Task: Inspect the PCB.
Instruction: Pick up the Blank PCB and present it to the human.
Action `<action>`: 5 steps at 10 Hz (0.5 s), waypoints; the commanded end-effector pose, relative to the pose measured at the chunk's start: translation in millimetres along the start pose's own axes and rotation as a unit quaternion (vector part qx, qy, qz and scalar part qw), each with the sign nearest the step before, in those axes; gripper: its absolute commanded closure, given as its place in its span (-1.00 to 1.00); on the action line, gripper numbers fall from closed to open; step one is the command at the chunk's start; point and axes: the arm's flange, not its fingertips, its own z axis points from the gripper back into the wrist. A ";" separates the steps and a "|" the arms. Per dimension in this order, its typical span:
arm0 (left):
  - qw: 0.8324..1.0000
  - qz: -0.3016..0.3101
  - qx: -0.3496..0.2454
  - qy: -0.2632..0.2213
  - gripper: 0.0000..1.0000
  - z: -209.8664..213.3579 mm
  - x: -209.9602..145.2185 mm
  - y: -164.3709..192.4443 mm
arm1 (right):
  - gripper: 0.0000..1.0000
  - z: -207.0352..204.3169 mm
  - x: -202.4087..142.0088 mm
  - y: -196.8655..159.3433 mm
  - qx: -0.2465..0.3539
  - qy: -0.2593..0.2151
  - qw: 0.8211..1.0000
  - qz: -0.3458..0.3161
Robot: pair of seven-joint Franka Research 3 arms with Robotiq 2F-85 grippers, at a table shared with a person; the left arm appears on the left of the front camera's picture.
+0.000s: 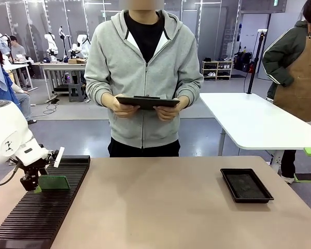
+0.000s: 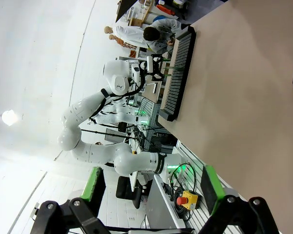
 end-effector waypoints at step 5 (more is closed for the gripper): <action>1.000 0.007 0.010 0.009 1.00 10.1 -6.4 2.9 | -1.00 1.2 -1.3 0.9 0.003 0.003 1.000 0.002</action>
